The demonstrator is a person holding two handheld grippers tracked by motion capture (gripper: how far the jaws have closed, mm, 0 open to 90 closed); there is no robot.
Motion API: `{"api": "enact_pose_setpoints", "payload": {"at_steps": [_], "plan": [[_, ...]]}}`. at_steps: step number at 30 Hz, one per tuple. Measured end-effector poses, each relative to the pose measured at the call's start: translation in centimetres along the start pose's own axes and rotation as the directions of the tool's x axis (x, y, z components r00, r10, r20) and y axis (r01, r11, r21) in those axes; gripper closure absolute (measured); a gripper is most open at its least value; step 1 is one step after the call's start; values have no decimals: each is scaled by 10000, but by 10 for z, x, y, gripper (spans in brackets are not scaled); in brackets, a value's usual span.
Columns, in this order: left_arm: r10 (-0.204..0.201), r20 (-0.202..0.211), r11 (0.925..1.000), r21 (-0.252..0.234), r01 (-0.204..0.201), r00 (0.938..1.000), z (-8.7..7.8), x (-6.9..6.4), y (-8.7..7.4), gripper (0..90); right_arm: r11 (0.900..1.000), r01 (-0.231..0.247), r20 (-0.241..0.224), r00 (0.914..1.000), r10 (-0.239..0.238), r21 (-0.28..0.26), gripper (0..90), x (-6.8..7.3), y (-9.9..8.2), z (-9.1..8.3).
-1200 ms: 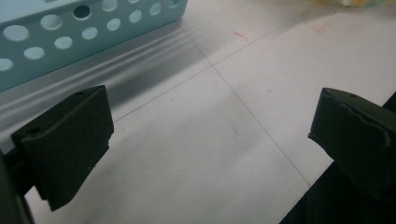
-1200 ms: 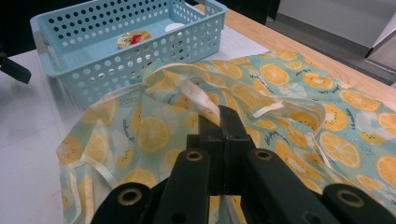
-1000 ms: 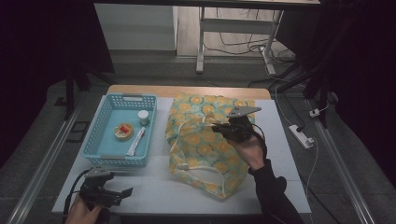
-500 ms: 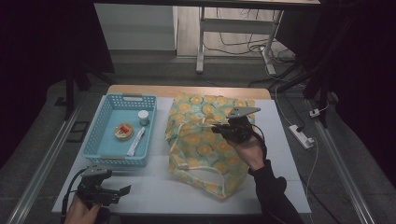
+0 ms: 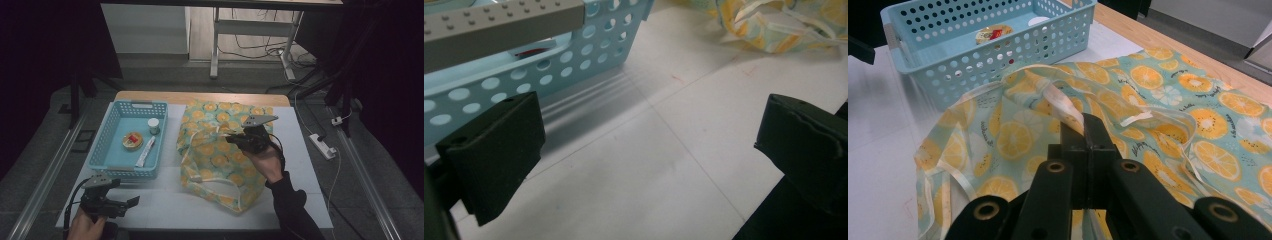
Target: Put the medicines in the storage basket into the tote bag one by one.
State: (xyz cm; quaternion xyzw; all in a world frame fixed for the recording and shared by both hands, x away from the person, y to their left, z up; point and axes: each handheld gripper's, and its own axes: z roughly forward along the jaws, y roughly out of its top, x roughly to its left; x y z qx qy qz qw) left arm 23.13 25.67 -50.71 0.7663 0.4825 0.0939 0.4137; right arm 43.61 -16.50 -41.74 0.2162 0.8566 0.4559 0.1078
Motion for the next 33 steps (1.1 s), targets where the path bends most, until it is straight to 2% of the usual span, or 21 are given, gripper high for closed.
{"api": "enact_pose_setpoints", "payload": {"at_steps": [5, 11, 14, 25, 29, 33], "plan": [[-55, -11, 10000, -70, 55, 10000, -2, 1, 3, 0, 10000, 33, 6, 10000, -33, 4, 900, 0, 0, 0], [41, 195, 9999, -125, -39, 9998, -3, -1, 11, 0, 10000, 58, 18, 10000, -58, -54, 900, 0, 1, -2], [155, 78, 9998, -117, -154, 9998, -4, -2, 16, 0, 10000, 74, 7, 10000, -74, -59, 900, 0, 1, -2], [157, 97, 9969, -769, -149, 9998, -11, 5, 33, 0, 10000, 90, 0, 10000, -90, -37, 900, 0, 0, 0], [252, -171, 9971, -717, -264, 9995, -9, 8, 39, 0, 10000, 88, 26, 10000, -88, -44, 900, 0, 0, -1], [348, -213, 9968, -708, -362, 9992, -7, 11, 47, 0, 10000, 86, 23, 10000, -86, -39, 900, 0, 0, 0]]}}
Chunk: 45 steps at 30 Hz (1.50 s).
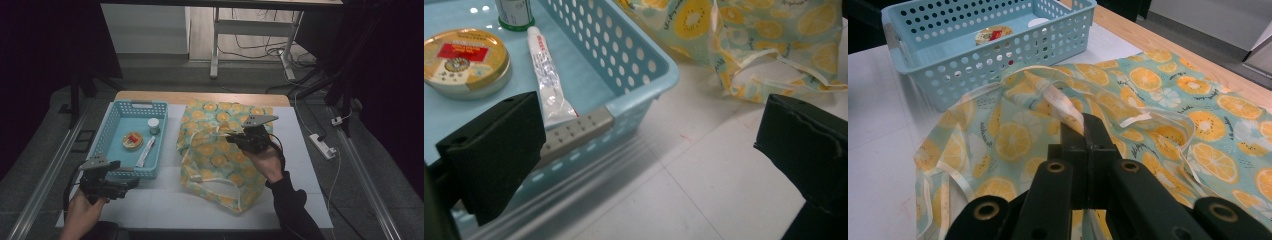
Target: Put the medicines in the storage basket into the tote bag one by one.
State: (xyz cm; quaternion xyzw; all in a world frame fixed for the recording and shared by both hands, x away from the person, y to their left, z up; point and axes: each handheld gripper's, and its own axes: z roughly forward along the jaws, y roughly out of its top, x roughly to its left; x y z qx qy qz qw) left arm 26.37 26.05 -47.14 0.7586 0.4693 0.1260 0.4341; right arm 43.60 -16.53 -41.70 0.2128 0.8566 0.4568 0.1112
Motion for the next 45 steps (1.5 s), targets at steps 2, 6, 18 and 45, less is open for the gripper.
{"api": "enact_pose_setpoints", "payload": {"at_steps": [2, 6, 18, 45], "plan": [[11, -9, 10000, 99, -11, 10000, 2, 2, 4, 0, 10000, 6, -10, 10000, -6, 9, 900, 0, 0, 0], [-118, -56, 9990, 436, 120, 9999, 8, 9, 11, 0, 10000, 9, -3, 10000, -9, -28, 900, 0, 1, -1], [-343, -483, 9961, 801, 381, 9982, 22, 30, 29, 0, 10000, 16, -23, 10000, -16, -24, 900, 0, 0, 1], [46, -1160, 9922, 1245, 99, 9932, 51, 77, 73, 0, 10000, 31, -64, 10000, -31, -27, 900, 1, 0, 1]]}}
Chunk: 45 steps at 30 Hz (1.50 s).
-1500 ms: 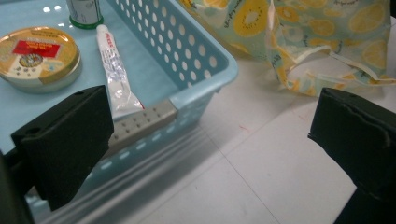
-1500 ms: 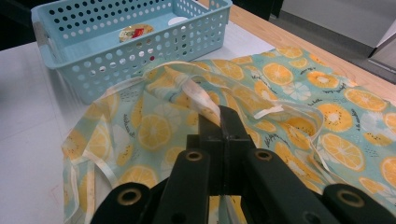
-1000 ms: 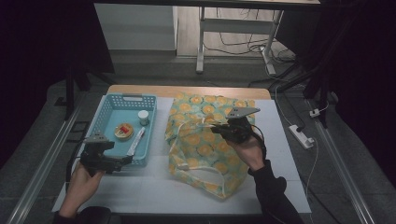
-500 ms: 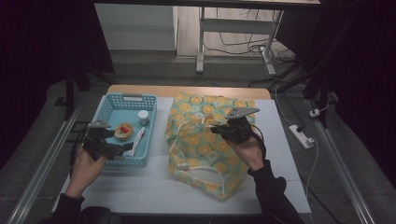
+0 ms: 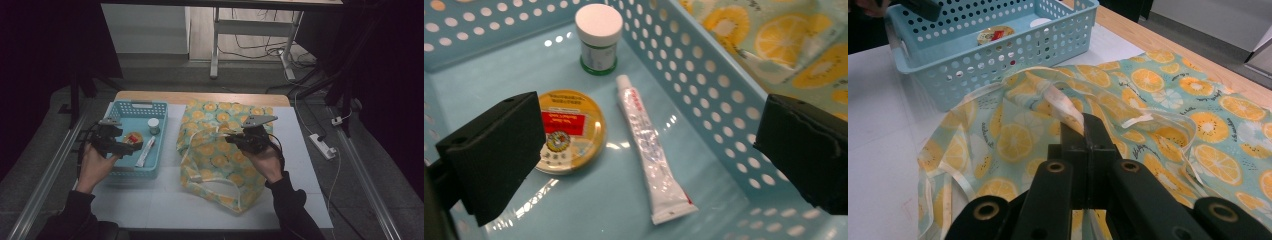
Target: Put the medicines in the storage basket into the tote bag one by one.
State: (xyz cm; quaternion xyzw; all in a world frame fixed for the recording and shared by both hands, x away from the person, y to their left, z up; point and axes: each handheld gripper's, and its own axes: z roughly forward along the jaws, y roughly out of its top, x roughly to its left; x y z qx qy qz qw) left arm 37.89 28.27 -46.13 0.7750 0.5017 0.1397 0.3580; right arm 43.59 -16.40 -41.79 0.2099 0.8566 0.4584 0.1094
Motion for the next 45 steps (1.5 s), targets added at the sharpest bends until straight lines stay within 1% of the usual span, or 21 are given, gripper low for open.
{"api": "enact_pose_setpoints", "payload": {"at_steps": [5, 7, 8, 11, 14, 17, 19, 21, 24, 27, 29, 31, 32, 34, 36, 38, 40, 41, 42, 43, 45], "plan": [[-317, -48, 9994, 163, 318, 9995, 11, 14, 4, 0, 10000, -8, 9, 10000, 8, -28, 900, 0, 0, 0], [-442, -141, 9983, 385, 447, 9989, 16, 19, 7, 0, 10000, -5, 13, 10000, 5, -23, 900, 0, 0, 0], [-441, -180, 9982, 408, 448, 9989, 18, 22, 8, 0, 10000, -11, 11, 10000, 11, -25, 900, 0, 0, 0], [-545, -195, 9961, 677, 557, 9983, 25, 28, 12, 0, 10000, -8, 5, 10000, 8, 6, 900, 0, 0, 0], [-606, -294, 9930, 997, 633, 9977, 35, 33, 15, 0, 10000, -1, 5, 10000, 1, 25, 900, 0, 0, 1], [-713, -337, 9901, 1185, 748, 9969, 43, 39, 16, 0, 10000, 2, -22, 10000, -2, 38, 900, 1, 0, 1], [-837, -265, 9877, 1301, 865, 9961, 48, 44, 15, 0, 10000, -2, -19, 10000, 2, 37, 900, 0, 0, 1], [-892, -297, 9850, 1454, 926, 9956, 52, 47, 15, 0, 10000, -6, -15, 10000, 7, 17, 900, 0, 0, 1], [-991, -247, 9765, 1900, 1020, 9948, 60, 50, 15, 0, 10000, 1, -28, 10000, -1, 28, 900, 0, 0, 1], [-1001, -288, 9704, 2181, 1040, 9946, 66, 53, 14, 0, 10000, 10, -45, 10000, -10, 26, 900, 1, 0, 2], [-972, -296, 9657, 2389, 1015, 9948, 70, 55, 13, 0, 10000, 32, -61, 10000, -32, 57, 900, 1, 0, 3], [-823, -407, 9613, 2605, 901, 9958, 73, 55, 15, 0, 10000, 19, -56, 10000, -18, 75, 900, 1, -1, 3], [-780, -396, 9591, 2697, 858, 9962, 75, 55, 15, 0, 10000, 33, -68, 10000, -33, 92, 900, 2, -1, 3], [-812, -418, 9508, 2964, 900, 9958, 80, 55, 15, 0, 10000, 38, -81, 10000, -37, 88, 900, 2, -1, 4], [-806, -504, 9441, 3165, 925, 9955, 83, 55, 16, 0, 9999, 53, -79, 10000, -52, 91, 900, 2, -1, 4], [-890, -514, 9377, 3325, 1010, 9947, 86, 56, 16, 0, 10000, 53, -82, 10000, -52, 84, 900, 2, -1, 3], [-960, -772, 9302, 3478, 1170, 9924, 89, 56, 17, 0, 9999, 57, -78, 10000, -56, 86, 900, 2, -1, 3], [-1022, -830, 9264, 3552, 1252, 9913, 89, 56, 17, 0, 9999, 60, -79, 10000, -59, 85, 900, 2, -1, 3], [-1082, -897, 9242, 3580, 1334, 9901, 90, 56, 17, 3, 9999, 67, -79, 9999, -67, 91, 900, 2, -1, 3], [-1104, -972, 9215, 3630, 1385, 9891, 90, 56, 17, 20, 9999, 81, -80, 9999, -81, 92, 900, 3, 0, 4], [-1061, -1150, 9124, 3836, 1427, 9877, 91, 55, 17, 49, 9999, 90, -88, 9999, -90, 94, 900, 3, 0, 4]]}}
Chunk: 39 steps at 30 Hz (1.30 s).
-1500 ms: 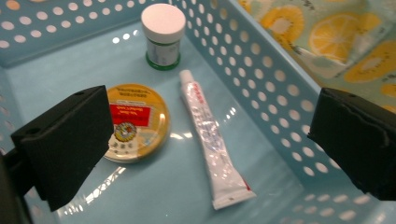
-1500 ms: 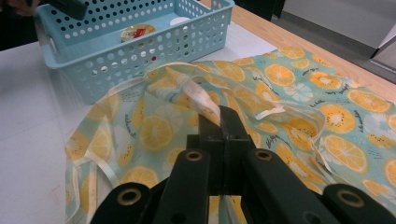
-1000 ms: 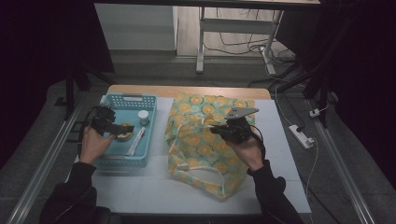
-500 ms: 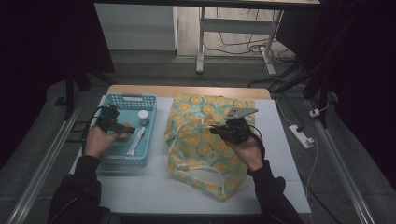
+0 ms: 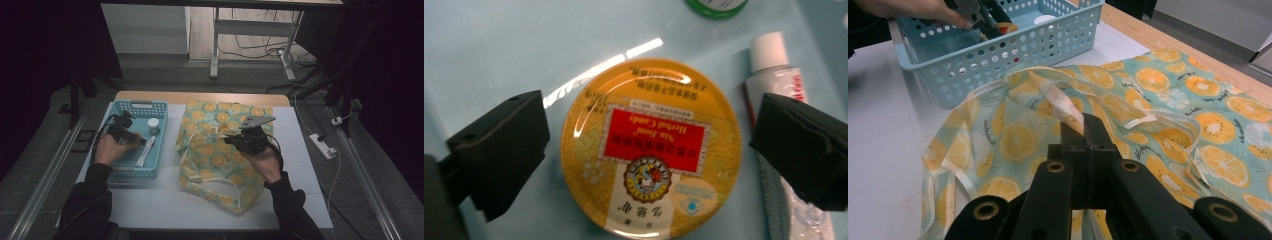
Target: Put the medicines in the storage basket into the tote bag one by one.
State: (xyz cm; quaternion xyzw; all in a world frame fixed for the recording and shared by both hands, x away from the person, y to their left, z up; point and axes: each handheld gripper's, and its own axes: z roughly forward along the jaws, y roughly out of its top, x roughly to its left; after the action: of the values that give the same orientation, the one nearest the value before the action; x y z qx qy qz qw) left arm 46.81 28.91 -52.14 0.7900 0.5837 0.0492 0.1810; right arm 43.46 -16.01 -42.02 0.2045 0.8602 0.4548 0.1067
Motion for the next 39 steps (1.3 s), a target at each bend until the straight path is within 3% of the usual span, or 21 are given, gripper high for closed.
{"api": "enact_pose_setpoints", "payload": {"at_steps": [5, 11, 20, 28, 39], "plan": [[-62, -118, 9997, 215, 64, 9999, -1, -1, 0, 198, 10000, 15, -5, 10000, -15, 9, 900, 1, 0, 0], [-154, -175, 9991, 384, 161, 9997, -2, -2, 1, 204, 10000, 14, 1, 10000, -14, -13, 900, 1, 0, 1], [-314, 18, 9986, -423, 315, 9995, -19, -3, -1, 205, 10000, 38, 45, 10000, -38, -51, 900, 0, 0, 0], [-72, 541, 9919, -1266, 141, 9985, -42, -6, -5, 206, 10000, 62, 52, 10000, -62, -58, 900, 1, 0, 0], [900, 721, 9809, -1788, -759, 9933, -63, -28, -11, 206, 9999, 87, 58, 9999, -86, -74, 900, 1, 0, 0]]}}
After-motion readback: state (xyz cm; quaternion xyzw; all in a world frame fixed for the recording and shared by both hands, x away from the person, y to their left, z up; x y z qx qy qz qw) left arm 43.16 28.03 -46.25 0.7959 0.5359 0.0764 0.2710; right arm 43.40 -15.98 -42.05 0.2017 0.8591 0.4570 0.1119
